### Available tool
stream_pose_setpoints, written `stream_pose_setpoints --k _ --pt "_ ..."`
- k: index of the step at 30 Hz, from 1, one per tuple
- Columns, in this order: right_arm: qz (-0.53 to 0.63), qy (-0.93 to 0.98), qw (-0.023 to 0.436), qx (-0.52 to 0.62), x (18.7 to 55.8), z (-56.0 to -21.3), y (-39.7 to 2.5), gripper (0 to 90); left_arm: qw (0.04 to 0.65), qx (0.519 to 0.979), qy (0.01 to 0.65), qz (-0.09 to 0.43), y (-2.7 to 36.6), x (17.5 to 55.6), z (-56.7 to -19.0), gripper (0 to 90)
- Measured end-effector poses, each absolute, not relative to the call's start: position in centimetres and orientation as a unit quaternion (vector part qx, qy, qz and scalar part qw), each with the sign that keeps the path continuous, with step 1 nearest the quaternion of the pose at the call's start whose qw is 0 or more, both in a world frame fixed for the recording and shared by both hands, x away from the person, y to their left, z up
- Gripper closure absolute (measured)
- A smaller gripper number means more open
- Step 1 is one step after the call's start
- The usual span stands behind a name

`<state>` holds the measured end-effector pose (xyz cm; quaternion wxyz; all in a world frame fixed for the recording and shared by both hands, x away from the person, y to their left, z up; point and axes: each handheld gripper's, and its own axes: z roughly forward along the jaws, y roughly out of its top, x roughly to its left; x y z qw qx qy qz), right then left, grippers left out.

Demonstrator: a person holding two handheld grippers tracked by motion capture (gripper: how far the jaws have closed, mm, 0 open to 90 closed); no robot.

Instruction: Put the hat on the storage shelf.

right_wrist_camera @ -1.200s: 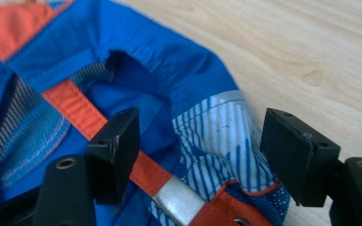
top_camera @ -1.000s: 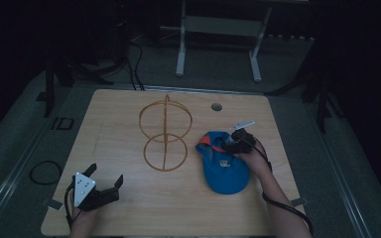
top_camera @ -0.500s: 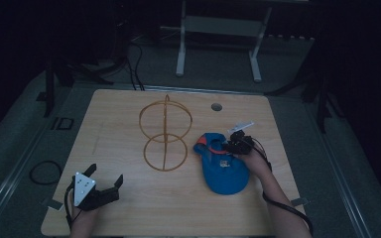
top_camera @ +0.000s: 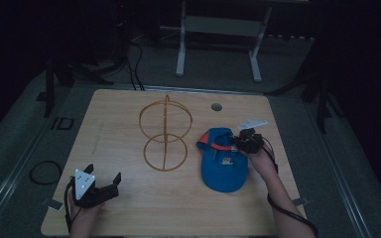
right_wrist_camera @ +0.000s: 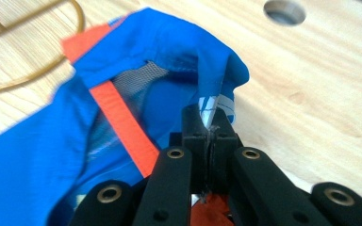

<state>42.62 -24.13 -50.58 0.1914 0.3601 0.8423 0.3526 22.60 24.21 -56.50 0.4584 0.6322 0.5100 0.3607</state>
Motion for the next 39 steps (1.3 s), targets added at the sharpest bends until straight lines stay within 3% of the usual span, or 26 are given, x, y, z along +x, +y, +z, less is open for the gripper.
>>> stream_pose_setpoints --k 19,31,39 --pt "0.438 0.799 0.239 0.336 37.8 -41.4 -25.5 89.1 0.504 0.676 0.461 0.276 21.9 21.9 -52.9 2.3" --pt "0.461 0.784 0.264 0.320 35.6 -37.6 -26.0 89.1 0.523 0.700 0.398 0.280 20.2 22.7 -46.7 2.4" --pt "0.485 0.782 0.251 0.302 33.8 -36.0 -26.0 89.1 0.538 0.718 0.356 0.260 18.1 24.9 -42.0 2.4"
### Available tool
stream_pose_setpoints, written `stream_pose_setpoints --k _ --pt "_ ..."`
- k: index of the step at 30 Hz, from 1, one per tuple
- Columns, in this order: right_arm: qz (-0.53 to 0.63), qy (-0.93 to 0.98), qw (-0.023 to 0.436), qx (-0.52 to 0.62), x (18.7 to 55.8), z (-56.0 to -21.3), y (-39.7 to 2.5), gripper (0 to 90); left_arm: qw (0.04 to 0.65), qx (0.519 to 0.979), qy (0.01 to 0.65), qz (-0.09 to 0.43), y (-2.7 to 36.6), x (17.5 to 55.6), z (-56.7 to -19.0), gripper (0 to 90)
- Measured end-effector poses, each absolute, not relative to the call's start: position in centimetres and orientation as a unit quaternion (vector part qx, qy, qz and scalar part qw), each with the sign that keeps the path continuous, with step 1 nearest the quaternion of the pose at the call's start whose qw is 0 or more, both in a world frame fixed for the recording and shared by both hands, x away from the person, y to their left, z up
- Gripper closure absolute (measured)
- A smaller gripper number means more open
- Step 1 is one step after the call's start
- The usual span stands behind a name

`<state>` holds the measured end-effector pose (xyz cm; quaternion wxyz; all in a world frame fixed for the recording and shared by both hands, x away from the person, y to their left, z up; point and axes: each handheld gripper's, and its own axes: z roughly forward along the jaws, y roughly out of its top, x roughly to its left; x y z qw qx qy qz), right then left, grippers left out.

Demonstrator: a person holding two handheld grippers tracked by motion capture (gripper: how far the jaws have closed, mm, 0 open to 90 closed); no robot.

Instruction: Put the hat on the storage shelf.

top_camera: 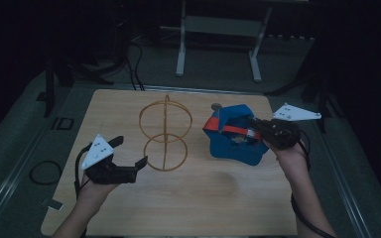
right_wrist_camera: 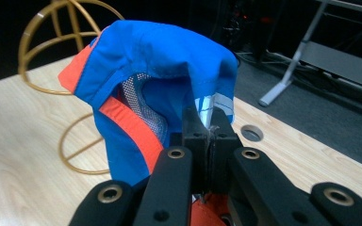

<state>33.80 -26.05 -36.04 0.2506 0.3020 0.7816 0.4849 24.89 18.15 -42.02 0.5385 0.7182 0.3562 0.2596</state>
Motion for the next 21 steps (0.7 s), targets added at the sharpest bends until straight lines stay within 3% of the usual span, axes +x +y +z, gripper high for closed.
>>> stream_pose_setpoints --k 11,21 --pt "0.491 0.789 0.238 0.281 32.2 -35.6 -25.2 89.1 0.538 0.749 0.303 0.238 13.9 27.7 -38.0 4.5" --pt "0.496 0.795 0.223 0.269 31.7 -36.1 -24.7 89.0 0.519 0.784 0.250 0.231 9.3 29.9 -36.6 7.7"
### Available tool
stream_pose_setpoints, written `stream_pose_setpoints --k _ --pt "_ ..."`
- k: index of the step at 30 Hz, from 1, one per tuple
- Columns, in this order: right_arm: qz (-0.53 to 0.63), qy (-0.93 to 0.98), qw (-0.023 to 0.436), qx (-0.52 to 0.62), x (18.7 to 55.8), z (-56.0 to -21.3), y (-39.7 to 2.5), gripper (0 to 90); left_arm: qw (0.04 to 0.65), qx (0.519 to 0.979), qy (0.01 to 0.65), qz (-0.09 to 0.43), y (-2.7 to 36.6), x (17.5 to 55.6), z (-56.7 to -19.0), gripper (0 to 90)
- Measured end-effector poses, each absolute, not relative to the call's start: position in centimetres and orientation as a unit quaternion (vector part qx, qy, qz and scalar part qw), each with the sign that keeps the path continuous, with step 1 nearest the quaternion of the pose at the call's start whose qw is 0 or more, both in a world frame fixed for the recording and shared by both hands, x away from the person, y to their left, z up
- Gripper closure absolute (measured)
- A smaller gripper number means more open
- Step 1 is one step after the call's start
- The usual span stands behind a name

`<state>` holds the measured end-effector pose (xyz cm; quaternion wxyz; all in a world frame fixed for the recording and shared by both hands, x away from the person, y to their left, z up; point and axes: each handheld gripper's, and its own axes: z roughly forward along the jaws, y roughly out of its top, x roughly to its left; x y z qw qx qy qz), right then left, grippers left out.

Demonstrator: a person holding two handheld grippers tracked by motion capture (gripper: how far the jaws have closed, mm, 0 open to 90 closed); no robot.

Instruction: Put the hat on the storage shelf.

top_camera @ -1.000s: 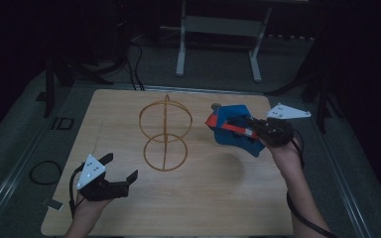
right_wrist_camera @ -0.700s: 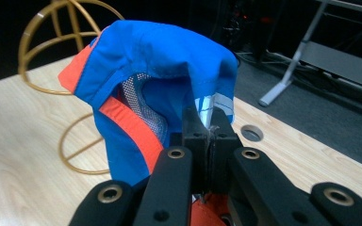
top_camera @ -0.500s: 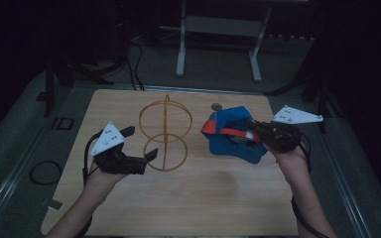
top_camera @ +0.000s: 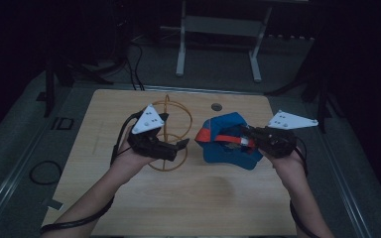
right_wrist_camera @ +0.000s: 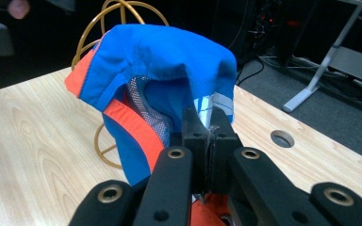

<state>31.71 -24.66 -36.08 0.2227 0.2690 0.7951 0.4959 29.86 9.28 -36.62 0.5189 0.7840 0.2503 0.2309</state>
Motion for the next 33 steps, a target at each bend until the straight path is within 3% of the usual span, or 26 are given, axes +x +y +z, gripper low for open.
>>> stream_pose_setpoints --k 21,32,33 --pt "0.493 0.804 0.218 0.250 30.8 -36.4 -23.7 89.0 0.483 0.836 0.199 0.169 1.5 33.3 -35.0 21.2" --pt "0.494 0.808 0.215 0.240 30.5 -36.3 -23.1 89.0 0.460 0.853 0.188 0.158 -0.3 33.8 -35.6 41.7" --pt "0.494 0.808 0.214 0.240 30.6 -36.3 -23.1 89.0 0.457 0.855 0.186 0.160 -0.5 33.9 -35.7 46.9"
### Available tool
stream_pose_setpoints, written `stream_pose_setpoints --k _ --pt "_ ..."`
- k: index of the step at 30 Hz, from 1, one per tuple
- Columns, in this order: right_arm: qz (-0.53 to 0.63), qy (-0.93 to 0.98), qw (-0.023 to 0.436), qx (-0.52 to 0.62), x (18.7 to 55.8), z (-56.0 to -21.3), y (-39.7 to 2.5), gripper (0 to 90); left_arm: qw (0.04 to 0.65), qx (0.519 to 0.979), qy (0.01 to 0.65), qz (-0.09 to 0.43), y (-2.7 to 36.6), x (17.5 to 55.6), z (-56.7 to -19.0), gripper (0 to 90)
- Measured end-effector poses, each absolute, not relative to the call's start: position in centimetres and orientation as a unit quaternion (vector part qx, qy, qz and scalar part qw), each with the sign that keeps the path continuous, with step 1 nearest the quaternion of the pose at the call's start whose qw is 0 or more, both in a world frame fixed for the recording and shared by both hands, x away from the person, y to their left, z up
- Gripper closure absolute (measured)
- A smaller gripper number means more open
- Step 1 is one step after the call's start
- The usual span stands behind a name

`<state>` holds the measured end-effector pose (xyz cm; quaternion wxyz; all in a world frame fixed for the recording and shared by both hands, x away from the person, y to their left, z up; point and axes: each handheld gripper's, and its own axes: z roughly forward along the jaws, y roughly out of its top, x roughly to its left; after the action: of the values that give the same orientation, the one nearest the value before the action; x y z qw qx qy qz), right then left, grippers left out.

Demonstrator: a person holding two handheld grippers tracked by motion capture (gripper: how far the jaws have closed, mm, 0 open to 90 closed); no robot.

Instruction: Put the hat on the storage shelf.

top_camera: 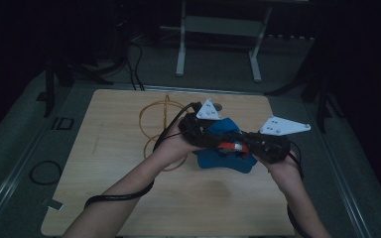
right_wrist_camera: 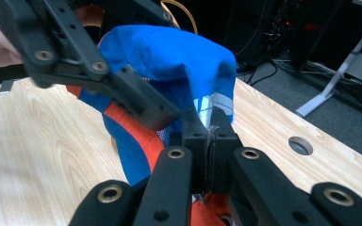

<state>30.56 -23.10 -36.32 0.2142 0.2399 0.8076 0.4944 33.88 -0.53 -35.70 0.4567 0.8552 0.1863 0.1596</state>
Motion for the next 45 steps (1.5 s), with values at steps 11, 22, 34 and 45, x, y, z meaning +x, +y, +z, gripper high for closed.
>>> stream_pose_setpoints --k 11,22,34,45 --pt "0.493 0.807 0.214 0.245 30.7 -36.7 -23.1 89.0 0.434 0.865 0.185 0.173 -1.2 33.7 -36.0 88.3" --pt "0.507 0.795 0.214 0.256 30.4 -36.8 -23.5 86.3 0.432 0.858 0.173 0.215 -1.6 32.8 -35.7 89.3" --pt "0.547 0.775 0.213 0.233 26.8 -35.5 -25.7 57.7 0.440 0.847 0.104 0.281 -0.4 31.3 -36.1 89.2" --pt "0.554 0.776 0.218 0.207 25.4 -35.2 -27.5 41.1 0.583 0.775 0.006 0.245 4.0 31.9 -36.9 88.8"
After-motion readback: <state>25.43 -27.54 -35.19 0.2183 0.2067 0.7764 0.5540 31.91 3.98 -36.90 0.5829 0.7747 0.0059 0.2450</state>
